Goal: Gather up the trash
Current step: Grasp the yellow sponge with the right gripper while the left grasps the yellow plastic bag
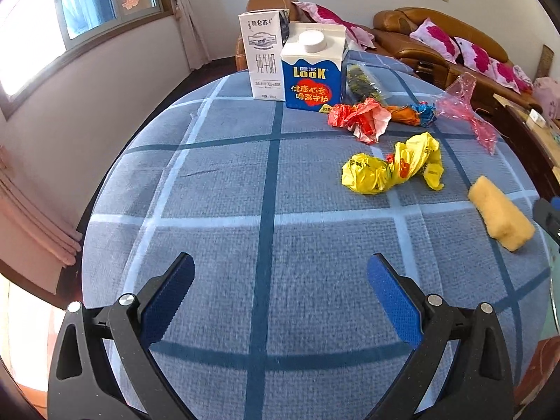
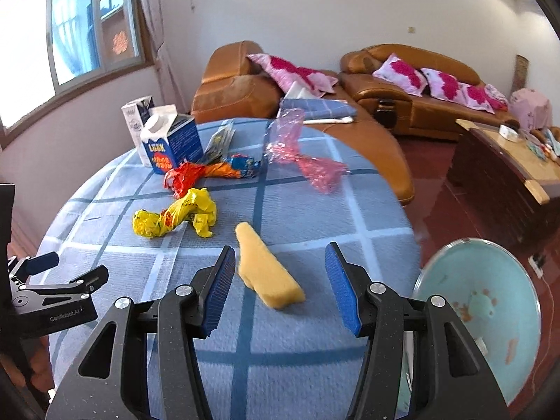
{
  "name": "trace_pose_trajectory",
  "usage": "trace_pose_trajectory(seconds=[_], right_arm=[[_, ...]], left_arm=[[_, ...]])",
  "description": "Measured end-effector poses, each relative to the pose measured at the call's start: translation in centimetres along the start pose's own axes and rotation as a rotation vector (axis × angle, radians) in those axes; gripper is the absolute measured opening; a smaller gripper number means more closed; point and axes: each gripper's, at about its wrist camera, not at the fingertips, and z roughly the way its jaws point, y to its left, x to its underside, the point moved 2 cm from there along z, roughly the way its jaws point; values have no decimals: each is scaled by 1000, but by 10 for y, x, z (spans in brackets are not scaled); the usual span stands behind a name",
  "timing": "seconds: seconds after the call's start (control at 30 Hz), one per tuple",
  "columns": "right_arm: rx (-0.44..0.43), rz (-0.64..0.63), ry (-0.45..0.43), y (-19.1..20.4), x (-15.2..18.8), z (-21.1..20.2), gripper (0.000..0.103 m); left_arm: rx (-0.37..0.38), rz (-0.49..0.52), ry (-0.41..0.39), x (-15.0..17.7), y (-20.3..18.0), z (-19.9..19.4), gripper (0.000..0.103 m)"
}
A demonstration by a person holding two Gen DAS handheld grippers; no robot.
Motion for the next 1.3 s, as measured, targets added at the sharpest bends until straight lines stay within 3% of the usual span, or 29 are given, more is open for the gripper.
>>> trace_pose_trajectory(seconds=[0.2,0.33,0.43,0.57,0.77,0.87,1.0,1.1,1.2,1.3], right_arm=[[-21,-69,62,10,-4,29,54],[-44,-96,135,12,-3,48,47],[-37,-115,174,12,0,59,36],[-60,-128,171,12,-1,58,27],[-40,-48,52,-7,-23,31,26],[-45,-4,35,-17,-29,23,26],[-40,17,39,-23,-27,21,26],[-46,36,46,-25,-23,21,26],[-45,46,46,-24,-18,19,26],[-41,50,36,-20,-13,13,26]], left_arm=[[27,49,-19,-15,-5,6,97],[52,77,-29,-26,-10,10,97],[76,110,-30,-35,-17,15,97],[84,144,-35,-45,-28,22,97],[123,197,-40,-62,-52,37,97],[127,221,-22,-68,-67,50,96],[146,228,20,-67,-78,67,78],[208,177,30,-66,-75,66,58],[185,143,30,-62,-71,66,51],[169,120,25,-56,-66,58,50]])
